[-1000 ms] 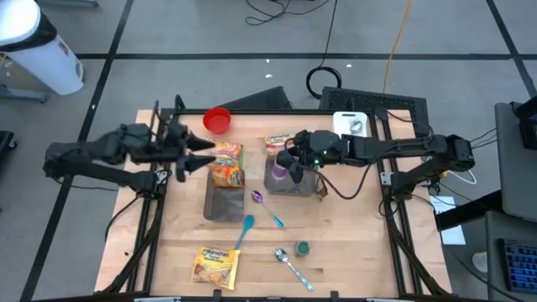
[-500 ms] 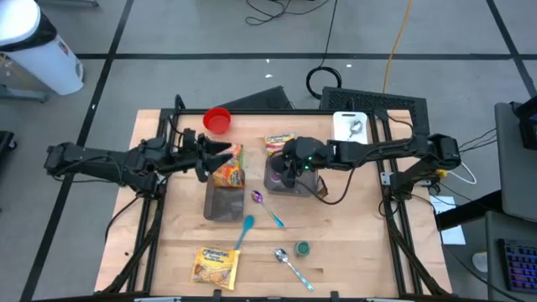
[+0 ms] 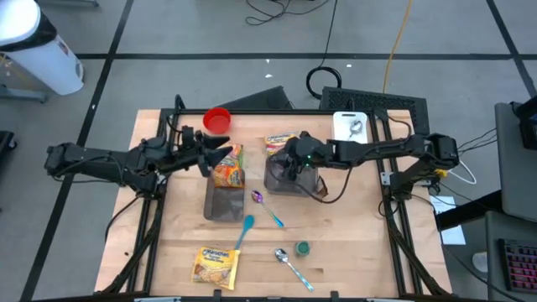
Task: Pick & Place Food Item
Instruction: Put the black spice bottle into the right black bin
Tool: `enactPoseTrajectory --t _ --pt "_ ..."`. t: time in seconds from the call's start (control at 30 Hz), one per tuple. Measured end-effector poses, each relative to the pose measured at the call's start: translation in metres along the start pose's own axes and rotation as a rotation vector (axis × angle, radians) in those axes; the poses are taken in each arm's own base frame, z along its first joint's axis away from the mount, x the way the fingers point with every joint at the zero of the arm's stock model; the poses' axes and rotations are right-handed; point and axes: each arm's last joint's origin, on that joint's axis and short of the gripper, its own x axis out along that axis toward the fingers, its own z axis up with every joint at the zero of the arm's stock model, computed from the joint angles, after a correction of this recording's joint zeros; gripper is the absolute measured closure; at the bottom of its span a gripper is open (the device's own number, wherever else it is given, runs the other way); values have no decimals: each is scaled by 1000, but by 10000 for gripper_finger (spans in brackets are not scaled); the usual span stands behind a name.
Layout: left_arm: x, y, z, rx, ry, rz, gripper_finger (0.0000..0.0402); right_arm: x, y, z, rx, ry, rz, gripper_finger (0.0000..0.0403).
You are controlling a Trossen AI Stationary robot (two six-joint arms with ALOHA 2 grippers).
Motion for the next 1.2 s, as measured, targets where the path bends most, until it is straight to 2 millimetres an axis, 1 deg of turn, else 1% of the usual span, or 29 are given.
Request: enactPoseTrajectory --t 0.27,0.57,0.73,1.0,1.1,1.2 --pt "1 2 1 2 -8 13 124 7 -4 -20 125 -98 21 204" --pt "1 3 1 7 -3 15 124 8 -4 -18 112 -144 5 204" --pt "1 3 1 9 -2 16 124 24 -3 -27 105 -113 1 204" --pt "1 4 -1 9 18 30 124 43 3 -23 89 -85 22 204" --pt "1 4 -1 -2 20 31 124 47 4 -21 82 -92 24 204" --pt "1 5 -2 -8 23 33 124 51 5 -24 78 -76 20 204"
